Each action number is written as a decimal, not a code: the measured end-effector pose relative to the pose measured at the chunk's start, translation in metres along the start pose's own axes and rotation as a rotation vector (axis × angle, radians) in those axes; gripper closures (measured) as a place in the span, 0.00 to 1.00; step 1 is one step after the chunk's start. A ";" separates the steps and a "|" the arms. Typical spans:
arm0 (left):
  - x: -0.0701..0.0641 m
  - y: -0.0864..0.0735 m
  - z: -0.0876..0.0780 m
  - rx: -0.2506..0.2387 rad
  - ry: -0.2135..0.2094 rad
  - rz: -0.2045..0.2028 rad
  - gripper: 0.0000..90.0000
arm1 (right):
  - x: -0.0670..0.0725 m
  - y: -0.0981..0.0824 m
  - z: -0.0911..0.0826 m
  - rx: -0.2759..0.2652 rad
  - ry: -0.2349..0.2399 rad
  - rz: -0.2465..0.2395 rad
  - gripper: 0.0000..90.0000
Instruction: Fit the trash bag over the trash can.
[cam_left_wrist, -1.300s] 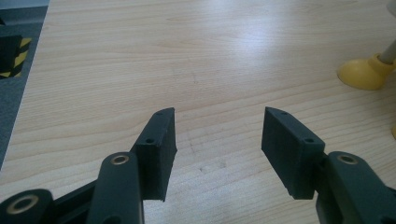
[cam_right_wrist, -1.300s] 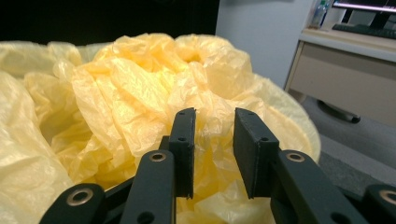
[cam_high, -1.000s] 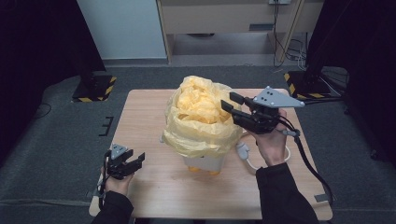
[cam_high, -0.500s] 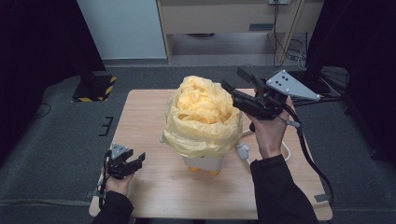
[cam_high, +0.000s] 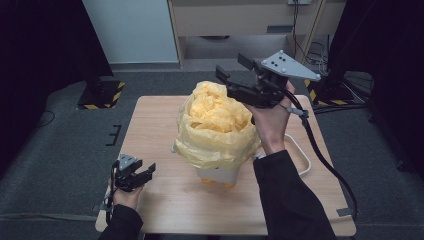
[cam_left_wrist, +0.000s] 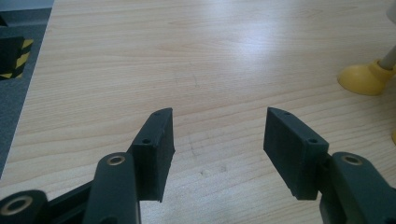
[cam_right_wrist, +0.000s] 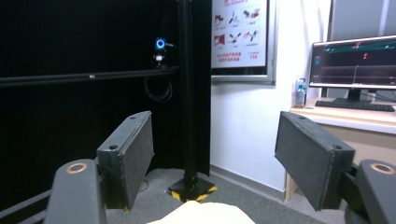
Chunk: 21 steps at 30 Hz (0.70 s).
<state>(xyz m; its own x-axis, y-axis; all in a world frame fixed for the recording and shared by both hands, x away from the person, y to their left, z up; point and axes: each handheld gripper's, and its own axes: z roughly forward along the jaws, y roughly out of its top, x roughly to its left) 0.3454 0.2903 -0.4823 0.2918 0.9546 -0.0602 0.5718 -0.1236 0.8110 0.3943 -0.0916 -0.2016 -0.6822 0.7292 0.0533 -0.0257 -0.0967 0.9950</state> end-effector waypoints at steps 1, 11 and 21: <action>0.000 0.000 0.000 -0.001 0.000 0.000 0.47 | 0.002 0.000 0.004 0.005 0.001 0.001 0.29; 0.000 0.000 -0.001 -0.007 -0.001 -0.002 0.47 | 0.008 -0.030 0.042 0.155 -0.033 -0.040 0.24; 0.001 0.001 -0.002 -0.017 -0.002 -0.012 0.46 | 0.009 -0.062 0.064 0.471 -0.005 -0.052 0.23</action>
<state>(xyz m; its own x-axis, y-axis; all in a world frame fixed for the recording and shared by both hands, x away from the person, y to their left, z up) 0.3446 0.2917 -0.4804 0.2866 0.9554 -0.0712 0.5624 -0.1076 0.8198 0.4365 -0.0363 -0.2577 -0.6852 0.7284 0.0012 0.2752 0.2574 0.9263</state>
